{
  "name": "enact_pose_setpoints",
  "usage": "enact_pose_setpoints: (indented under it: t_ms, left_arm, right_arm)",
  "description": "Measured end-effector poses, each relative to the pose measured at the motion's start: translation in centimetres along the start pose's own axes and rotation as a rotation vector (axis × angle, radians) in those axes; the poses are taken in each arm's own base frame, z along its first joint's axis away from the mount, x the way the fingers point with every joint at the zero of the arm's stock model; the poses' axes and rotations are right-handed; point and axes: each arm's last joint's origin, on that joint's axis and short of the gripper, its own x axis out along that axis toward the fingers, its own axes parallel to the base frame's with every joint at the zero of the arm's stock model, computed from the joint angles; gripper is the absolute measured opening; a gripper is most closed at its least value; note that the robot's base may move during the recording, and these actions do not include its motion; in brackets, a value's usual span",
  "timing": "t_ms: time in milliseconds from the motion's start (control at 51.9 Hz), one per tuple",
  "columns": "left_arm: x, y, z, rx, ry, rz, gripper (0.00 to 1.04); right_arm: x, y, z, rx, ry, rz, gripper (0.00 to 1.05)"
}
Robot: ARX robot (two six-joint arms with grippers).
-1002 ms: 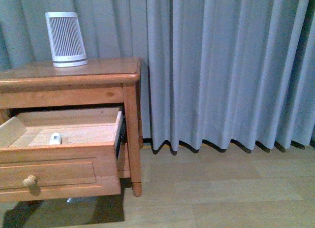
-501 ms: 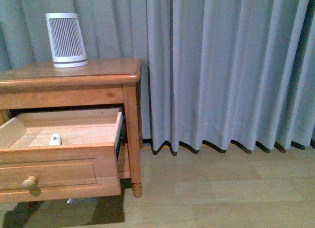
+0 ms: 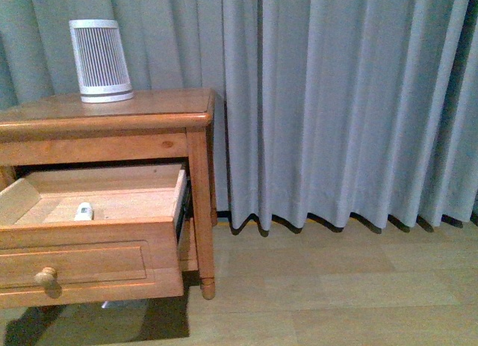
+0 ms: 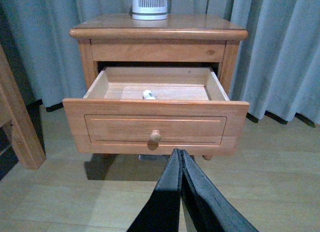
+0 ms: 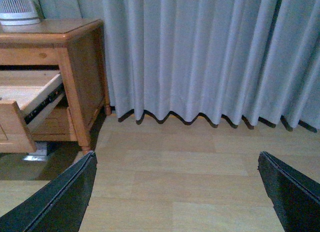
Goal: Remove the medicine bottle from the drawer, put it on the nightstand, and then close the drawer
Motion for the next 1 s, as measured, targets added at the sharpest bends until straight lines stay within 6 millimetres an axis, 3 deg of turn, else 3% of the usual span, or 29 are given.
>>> enact_pose_setpoints:
  t_ms: [559,1002]
  left_arm:
    - [0.0,0.0,0.0,0.0,0.0,0.0,1.0]
    - [0.0,0.0,0.01,-0.001,-0.001,-0.002,0.98]
  right_arm:
    - [0.0,0.0,0.0,0.0,0.0,0.0,0.98]
    - [0.0,-0.01,0.0,0.0,0.0,-0.003,0.98]
